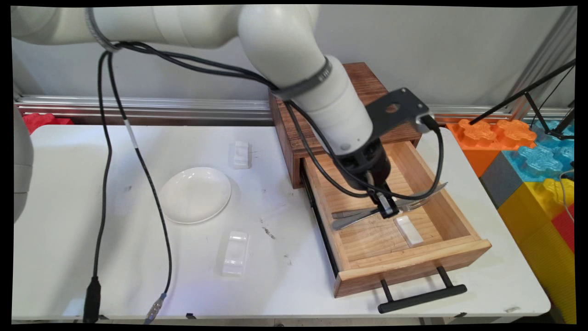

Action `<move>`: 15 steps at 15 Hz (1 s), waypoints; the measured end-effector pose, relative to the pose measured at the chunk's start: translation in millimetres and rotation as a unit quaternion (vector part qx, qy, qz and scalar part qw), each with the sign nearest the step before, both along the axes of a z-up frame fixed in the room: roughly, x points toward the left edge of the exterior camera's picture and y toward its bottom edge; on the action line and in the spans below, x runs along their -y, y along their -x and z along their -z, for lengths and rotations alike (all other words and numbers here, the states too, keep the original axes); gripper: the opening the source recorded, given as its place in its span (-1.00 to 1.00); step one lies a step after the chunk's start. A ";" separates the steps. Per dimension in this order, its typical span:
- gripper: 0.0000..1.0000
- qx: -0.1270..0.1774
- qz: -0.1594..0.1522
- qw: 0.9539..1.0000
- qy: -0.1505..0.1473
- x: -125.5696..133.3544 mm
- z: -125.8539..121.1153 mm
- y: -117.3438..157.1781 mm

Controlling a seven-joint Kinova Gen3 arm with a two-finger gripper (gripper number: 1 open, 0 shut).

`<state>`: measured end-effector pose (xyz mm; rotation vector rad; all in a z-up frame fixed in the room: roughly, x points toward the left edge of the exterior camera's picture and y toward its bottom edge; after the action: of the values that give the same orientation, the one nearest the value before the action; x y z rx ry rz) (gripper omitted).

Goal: Place the picked object into the drawer

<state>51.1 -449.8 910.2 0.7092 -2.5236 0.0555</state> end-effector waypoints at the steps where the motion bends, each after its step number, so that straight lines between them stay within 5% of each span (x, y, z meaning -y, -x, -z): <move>1: -1.00 -0.001 0.000 1.000 0.001 1.1 3.3 2.7; 15: -1.00 -0.002 -0.004 1.000 0.020 15.8 61.2 27.1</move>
<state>24.0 -465.7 849.0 0.7031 -2.5092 0.1065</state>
